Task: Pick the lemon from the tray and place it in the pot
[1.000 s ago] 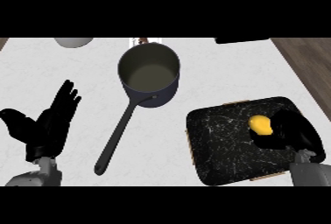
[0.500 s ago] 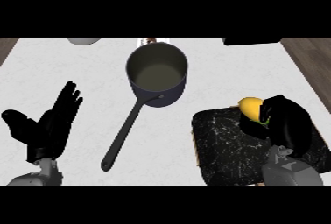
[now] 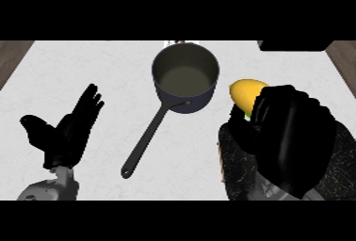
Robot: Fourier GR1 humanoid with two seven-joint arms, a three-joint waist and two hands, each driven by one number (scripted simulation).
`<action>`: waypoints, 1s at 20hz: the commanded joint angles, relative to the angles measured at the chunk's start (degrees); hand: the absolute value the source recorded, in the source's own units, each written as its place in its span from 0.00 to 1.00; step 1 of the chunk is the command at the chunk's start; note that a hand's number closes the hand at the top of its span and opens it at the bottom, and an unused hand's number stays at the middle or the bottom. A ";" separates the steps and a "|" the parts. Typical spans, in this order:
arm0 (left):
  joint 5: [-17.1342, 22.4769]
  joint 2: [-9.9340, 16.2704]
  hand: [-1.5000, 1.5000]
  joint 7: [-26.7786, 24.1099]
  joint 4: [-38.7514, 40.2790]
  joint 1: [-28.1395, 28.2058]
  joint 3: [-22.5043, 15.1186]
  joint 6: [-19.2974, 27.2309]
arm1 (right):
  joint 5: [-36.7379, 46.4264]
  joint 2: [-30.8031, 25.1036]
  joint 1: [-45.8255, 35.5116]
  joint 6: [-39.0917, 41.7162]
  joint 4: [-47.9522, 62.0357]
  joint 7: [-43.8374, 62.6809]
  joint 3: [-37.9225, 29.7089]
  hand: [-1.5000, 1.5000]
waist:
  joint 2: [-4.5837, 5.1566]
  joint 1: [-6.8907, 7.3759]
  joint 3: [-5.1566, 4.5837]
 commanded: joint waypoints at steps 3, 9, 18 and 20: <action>0.52 -0.19 0.50 1.09 -0.29 -1.95 -0.85 -0.84 | 1.14 0.35 -12.03 7.57 2.66 19.98 6.57 1.00 | 0.98 3.20 0.30; 1.04 -0.75 0.50 0.60 0.99 -3.24 -0.97 -1.27 | -1.88 0.34 -18.64 6.41 8.98 23.44 1.80 1.00 | 1.73 3.61 0.43; -0.89 -1.56 0.50 -0.79 1.61 -3.50 -2.91 -1.05 | -8.66 0.34 -25.05 2.47 23.92 23.52 -2.70 1.00 | 2.28 4.60 0.54; -0.79 -1.97 0.50 1.29 1.77 -5.47 -2.44 -0.02 | -11.34 0.34 -27.15 2.78 28.18 23.53 -2.76 1.00 | 2.36 4.42 0.58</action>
